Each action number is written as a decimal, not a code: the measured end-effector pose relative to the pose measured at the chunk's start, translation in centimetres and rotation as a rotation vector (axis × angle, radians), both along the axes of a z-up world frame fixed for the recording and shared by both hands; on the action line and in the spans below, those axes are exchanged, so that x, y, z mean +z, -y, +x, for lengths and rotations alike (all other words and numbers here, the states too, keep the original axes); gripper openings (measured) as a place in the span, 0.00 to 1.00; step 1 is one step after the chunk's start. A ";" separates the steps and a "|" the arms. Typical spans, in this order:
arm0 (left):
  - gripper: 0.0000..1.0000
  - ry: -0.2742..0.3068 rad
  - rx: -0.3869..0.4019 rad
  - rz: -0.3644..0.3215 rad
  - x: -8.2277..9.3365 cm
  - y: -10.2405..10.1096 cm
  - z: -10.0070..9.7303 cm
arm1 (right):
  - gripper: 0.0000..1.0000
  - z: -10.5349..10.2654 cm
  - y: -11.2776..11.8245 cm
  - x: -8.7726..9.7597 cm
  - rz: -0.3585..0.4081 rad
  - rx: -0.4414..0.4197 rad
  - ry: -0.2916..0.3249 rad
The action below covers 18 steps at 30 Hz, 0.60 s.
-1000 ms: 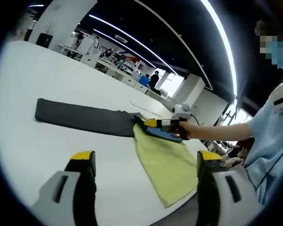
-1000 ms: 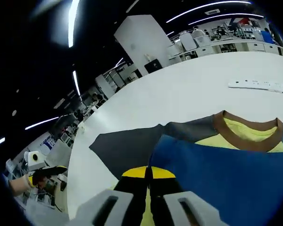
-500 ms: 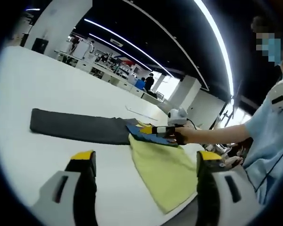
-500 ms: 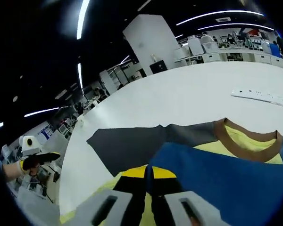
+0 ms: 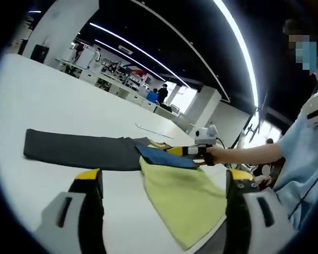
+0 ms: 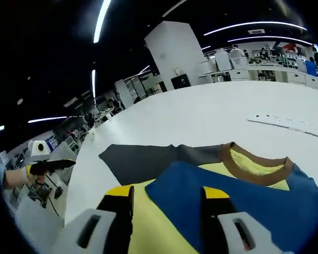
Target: Fold the garment on the visible template until the final outline fits inside the template.
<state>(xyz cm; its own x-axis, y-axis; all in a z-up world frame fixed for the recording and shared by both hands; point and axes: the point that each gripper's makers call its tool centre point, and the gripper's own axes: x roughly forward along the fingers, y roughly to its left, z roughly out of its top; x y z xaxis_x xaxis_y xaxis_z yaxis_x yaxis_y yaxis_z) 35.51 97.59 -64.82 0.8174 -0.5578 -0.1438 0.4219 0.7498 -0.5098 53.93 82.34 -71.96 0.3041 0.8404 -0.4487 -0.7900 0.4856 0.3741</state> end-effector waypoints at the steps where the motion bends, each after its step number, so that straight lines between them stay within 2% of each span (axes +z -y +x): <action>1: 0.94 0.004 -0.005 0.002 0.1 0.1 0.1 | 0.58 -0.1 0.3 0.2 0.005 0.003 0.001; 4: 0.94 0.011 -0.006 -0.007 0.3 0.3 0.4 | 0.72 -0.1 1.7 0.4 -0.002 -0.016 0.012; 6: 0.94 0.009 0.006 -0.028 0.3 0.3 0.7 | 0.85 0.3 2.4 0.6 0.008 -0.044 0.036; 10: 0.97 0.016 0.013 -0.036 0.3 0.6 0.9 | 0.95 0.1 4.3 0.9 0.015 -0.081 0.024; 11: 0.97 0.017 0.012 -0.038 0.3 0.7 1.0 | 1.00 0.1 4.7 1.0 0.017 -0.089 0.027; 18: 0.98 0.032 0.003 -0.031 0.5 1.2 1.7 | 1.00 -1.1 8.0 0.7 0.004 -0.146 0.018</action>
